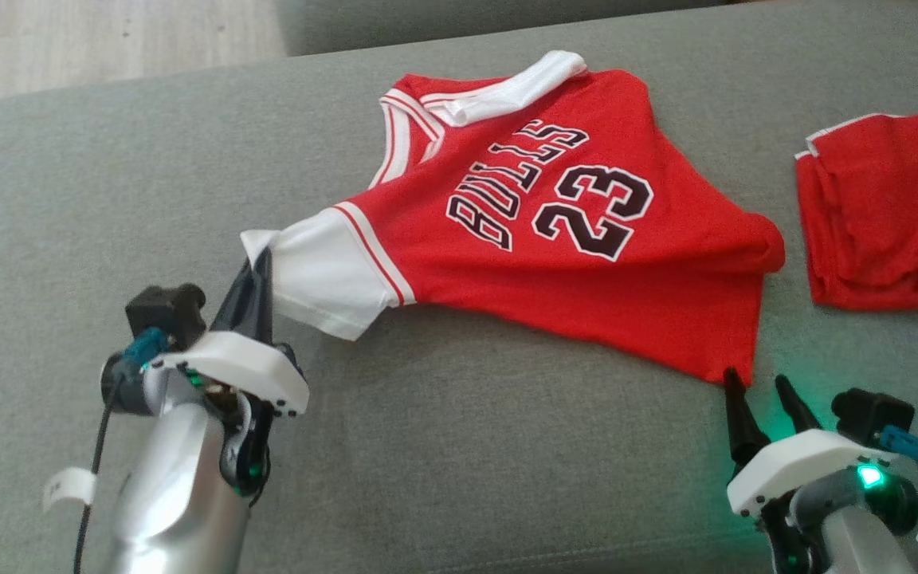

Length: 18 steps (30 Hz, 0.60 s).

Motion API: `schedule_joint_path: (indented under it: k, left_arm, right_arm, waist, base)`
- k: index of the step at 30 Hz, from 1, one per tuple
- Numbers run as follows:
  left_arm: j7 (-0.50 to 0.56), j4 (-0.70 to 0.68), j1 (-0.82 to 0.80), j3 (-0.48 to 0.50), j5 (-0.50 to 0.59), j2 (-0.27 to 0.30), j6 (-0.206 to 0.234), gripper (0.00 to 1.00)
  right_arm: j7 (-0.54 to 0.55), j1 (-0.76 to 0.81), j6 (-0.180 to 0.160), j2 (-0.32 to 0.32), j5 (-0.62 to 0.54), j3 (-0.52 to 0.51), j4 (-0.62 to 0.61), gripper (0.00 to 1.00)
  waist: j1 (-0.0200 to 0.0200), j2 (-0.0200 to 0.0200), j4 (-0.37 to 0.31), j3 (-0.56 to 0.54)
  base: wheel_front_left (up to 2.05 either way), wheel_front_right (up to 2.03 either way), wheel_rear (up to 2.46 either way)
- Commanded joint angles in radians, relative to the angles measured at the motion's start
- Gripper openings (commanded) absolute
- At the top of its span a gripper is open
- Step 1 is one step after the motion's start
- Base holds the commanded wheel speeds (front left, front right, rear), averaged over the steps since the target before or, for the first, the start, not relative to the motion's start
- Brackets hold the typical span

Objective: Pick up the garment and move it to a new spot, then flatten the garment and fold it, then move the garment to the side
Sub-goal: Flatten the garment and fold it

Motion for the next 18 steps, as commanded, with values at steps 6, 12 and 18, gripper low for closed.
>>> schedule_joint_path:
  k: [6, 12, 18]
  left_arm:
    - [-0.012, -0.074, 0.013, 0.032, -0.004, 0.005, 0.005, 0.0]
    - [-0.012, -0.096, 0.024, 0.021, -0.012, 0.001, 0.009, 0.0]
    - [-0.012, -0.096, 0.03, 0.017, -0.017, -0.001, 0.01, 0.0]
  right_arm:
    - [0.016, -0.03, -0.001, -0.005, 0.065, 0.041, 0.033, 1.0]
    - [0.012, -0.052, -0.001, -0.005, 0.116, 0.103, 0.065, 1.0]
    - [-0.008, -0.084, -0.001, -0.005, 0.09, 0.143, 0.093, 0.0]
  waist:
    - [0.0, 0.0, 0.031, -0.012]
    - [0.0, 0.0, 0.046, -0.008]
    - [0.0, 0.0, 0.056, -0.011]
  base:
    - [0.0, 0.0, 0.0]
    - [0.0, 0.0, 0.0]
    - [0.0, 0.0, 0.0]
